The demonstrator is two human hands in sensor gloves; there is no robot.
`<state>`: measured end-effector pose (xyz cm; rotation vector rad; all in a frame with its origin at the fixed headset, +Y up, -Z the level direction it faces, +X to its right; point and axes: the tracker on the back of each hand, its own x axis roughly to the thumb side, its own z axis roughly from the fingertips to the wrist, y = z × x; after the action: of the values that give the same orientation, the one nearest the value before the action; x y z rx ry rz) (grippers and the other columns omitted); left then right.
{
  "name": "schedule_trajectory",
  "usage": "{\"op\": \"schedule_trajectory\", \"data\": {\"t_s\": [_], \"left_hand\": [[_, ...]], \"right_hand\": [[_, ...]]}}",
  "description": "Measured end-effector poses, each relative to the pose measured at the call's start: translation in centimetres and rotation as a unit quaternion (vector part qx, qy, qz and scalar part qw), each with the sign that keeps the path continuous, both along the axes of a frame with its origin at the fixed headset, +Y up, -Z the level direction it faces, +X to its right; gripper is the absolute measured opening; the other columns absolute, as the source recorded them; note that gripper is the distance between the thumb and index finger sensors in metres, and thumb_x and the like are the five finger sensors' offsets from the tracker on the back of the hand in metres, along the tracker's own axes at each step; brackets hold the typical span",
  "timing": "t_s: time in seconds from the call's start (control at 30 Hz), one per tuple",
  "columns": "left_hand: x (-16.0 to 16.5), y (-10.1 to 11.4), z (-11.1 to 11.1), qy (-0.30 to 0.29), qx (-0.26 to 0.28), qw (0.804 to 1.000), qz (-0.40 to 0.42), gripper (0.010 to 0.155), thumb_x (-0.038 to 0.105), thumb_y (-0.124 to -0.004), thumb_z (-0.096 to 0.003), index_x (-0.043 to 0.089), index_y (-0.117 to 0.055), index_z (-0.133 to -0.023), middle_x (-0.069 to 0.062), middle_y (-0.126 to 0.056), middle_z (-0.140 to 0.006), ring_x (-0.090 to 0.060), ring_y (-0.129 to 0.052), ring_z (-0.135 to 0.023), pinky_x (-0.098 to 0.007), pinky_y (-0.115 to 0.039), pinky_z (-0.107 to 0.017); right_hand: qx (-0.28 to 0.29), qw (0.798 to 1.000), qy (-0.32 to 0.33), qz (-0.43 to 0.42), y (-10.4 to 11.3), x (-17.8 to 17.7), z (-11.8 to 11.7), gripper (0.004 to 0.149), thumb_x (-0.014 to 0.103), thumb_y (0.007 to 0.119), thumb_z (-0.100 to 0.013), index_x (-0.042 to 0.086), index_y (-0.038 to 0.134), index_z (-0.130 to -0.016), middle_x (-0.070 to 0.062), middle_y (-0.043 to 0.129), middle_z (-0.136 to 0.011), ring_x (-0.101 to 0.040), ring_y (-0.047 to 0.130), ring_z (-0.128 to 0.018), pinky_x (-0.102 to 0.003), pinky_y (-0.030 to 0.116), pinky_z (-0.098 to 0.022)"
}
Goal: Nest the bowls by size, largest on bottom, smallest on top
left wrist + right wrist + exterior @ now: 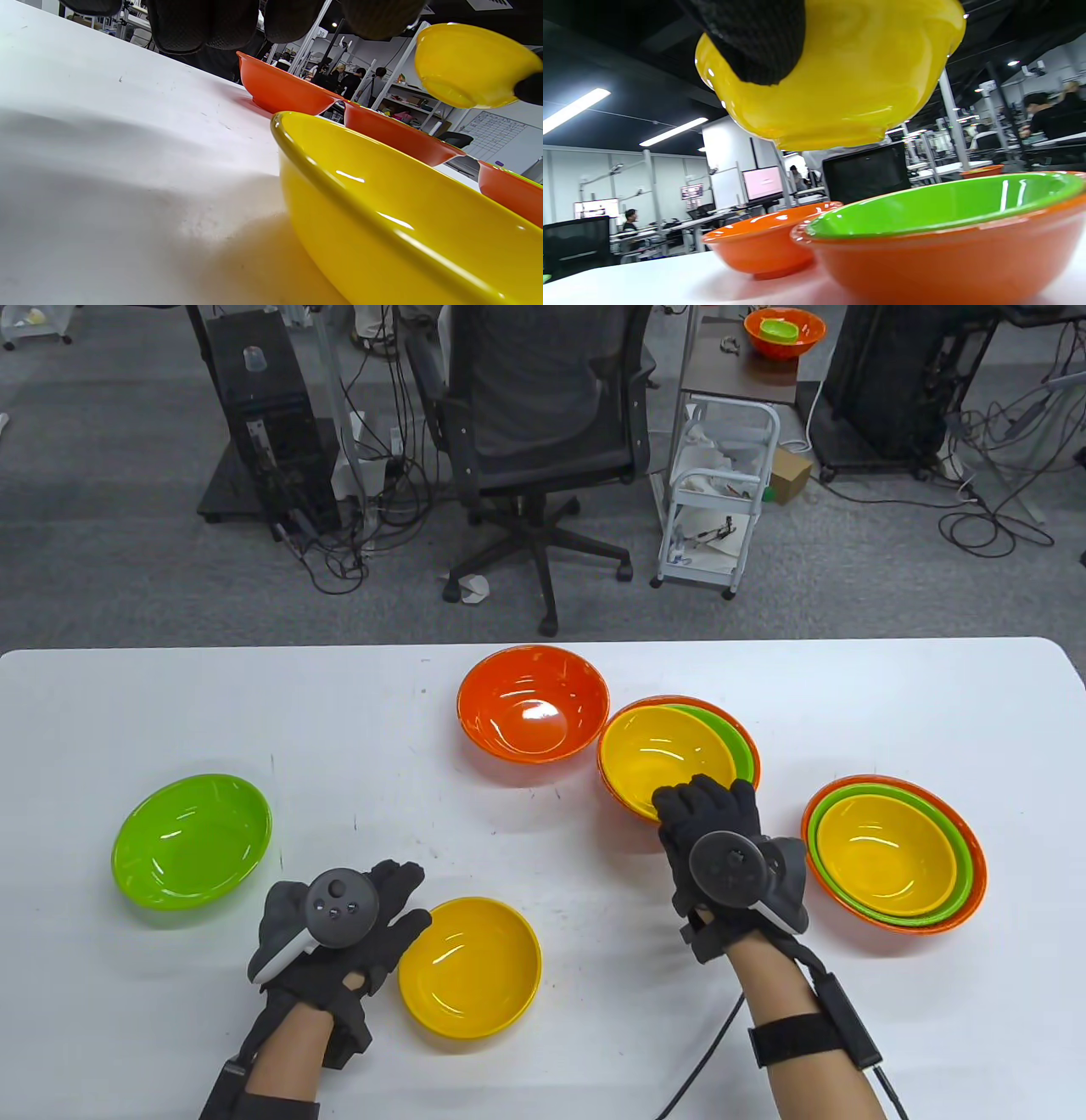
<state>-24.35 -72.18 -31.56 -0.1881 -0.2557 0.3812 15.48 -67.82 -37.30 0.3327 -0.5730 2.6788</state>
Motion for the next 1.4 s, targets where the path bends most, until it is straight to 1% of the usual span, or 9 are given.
{"op": "schedule_trajectory", "data": {"t_s": [0.17, 0.4, 0.77, 1.03, 1.13, 1.27, 1.3, 1.4], "left_hand": [[0.0, 0.0, 0.0, -0.001, -0.002, 1.000, 0.005, 0.067, 0.054, -0.066, -0.0530, 0.024, -0.054, -0.113, -0.015, -0.056, -0.117, -0.046, -0.062, -0.107, -0.072, -0.052, -0.074], [0.0, 0.1, -0.1, -0.004, 0.000, 1.000, 0.007, 0.068, 0.054, -0.066, -0.0530, 0.025, -0.054, -0.113, -0.015, -0.056, -0.117, -0.046, -0.062, -0.108, -0.072, -0.051, -0.074], [0.1, 0.1, 0.0, -0.006, -0.003, 1.000, 0.010, 0.067, 0.054, -0.066, -0.0530, 0.025, -0.054, -0.113, -0.015, -0.056, -0.117, -0.046, -0.062, -0.108, -0.072, -0.051, -0.074], [0.1, 0.0, 0.0, -0.006, -0.003, 1.000, 0.012, 0.068, 0.054, -0.066, -0.0530, 0.024, -0.054, -0.113, -0.015, -0.056, -0.116, -0.046, -0.062, -0.108, -0.072, -0.051, -0.074], [0.1, 0.0, 0.0, -0.006, -0.003, 1.000, 0.013, 0.067, 0.054, -0.066, -0.0530, 0.024, -0.054, -0.113, -0.015, -0.056, -0.116, -0.046, -0.061, -0.107, -0.072, -0.051, -0.074], [0.1, 0.0, 0.0, -0.006, -0.004, 1.000, 0.014, 0.067, 0.054, -0.066, -0.0531, 0.024, -0.054, -0.113, -0.015, -0.056, -0.117, -0.046, -0.061, -0.108, -0.072, -0.051, -0.074], [0.1, 0.0, 0.0, -0.006, -0.004, 1.000, 0.013, 0.067, 0.054, -0.066, -0.0531, 0.024, -0.054, -0.113, -0.015, -0.056, -0.117, -0.046, -0.061, -0.108, -0.072, -0.051, -0.074], [0.1, 0.0, 0.0, -0.005, -0.005, 1.000, 0.013, 0.068, 0.054, -0.066, -0.0530, 0.024, -0.054, -0.113, -0.015, -0.056, -0.117, -0.046, -0.061, -0.108, -0.072, -0.051, -0.074]], "right_hand": [[-0.028, 0.998, -0.048, -0.017, -0.9, 0.4, -2.5, 0.044, 0.018, 0.081, -0.047, 0.008, 0.083, -0.089, -0.021, 0.083, -0.089, -0.050, 0.064, -0.094, -0.073, 0.041, -0.068], [-0.055, 0.994, -0.092, 0.012, -2.6, 0.4, -4.4, 0.043, 0.019, 0.083, -0.046, 0.008, 0.086, -0.087, -0.019, 0.088, -0.083, -0.048, 0.069, -0.091, -0.073, 0.043, -0.068], [-0.083, 0.990, -0.106, 0.040, -3.5, -0.3, -5.6, 0.043, 0.020, 0.083, -0.046, 0.010, 0.087, -0.087, -0.018, 0.091, -0.081, -0.047, 0.073, -0.089, -0.073, 0.045, -0.067], [-0.102, 0.988, -0.104, 0.042, -4.0, -0.5, -6.1, 0.043, 0.021, 0.083, -0.046, 0.010, 0.087, -0.087, -0.018, 0.092, -0.080, -0.047, 0.074, -0.088, -0.072, 0.046, -0.067], [-0.120, 0.987, -0.098, 0.037, -4.2, -0.4, -6.3, 0.043, 0.021, 0.083, -0.046, 0.010, 0.088, -0.087, -0.018, 0.092, -0.080, -0.047, 0.074, -0.088, -0.073, 0.046, -0.067], [-0.126, 0.987, -0.099, 0.027, -4.2, 0.0, -6.3, 0.044, 0.021, 0.083, -0.046, 0.009, 0.087, -0.088, -0.019, 0.091, -0.080, -0.047, 0.074, -0.088, -0.072, 0.046, -0.067], [-0.135, 0.986, -0.097, 0.027, -4.3, 0.1, -6.4, 0.044, 0.022, 0.082, -0.047, 0.008, 0.085, -0.089, -0.019, 0.090, -0.081, -0.048, 0.072, -0.088, -0.072, 0.045, -0.067], [-0.203, 0.975, -0.083, 0.019, -4.8, 0.4, -6.7, 0.049, 0.026, 0.076, -0.049, 0.007, 0.079, -0.094, -0.022, 0.082, -0.089, -0.050, 0.062, -0.094, -0.072, 0.036, -0.068]]}}
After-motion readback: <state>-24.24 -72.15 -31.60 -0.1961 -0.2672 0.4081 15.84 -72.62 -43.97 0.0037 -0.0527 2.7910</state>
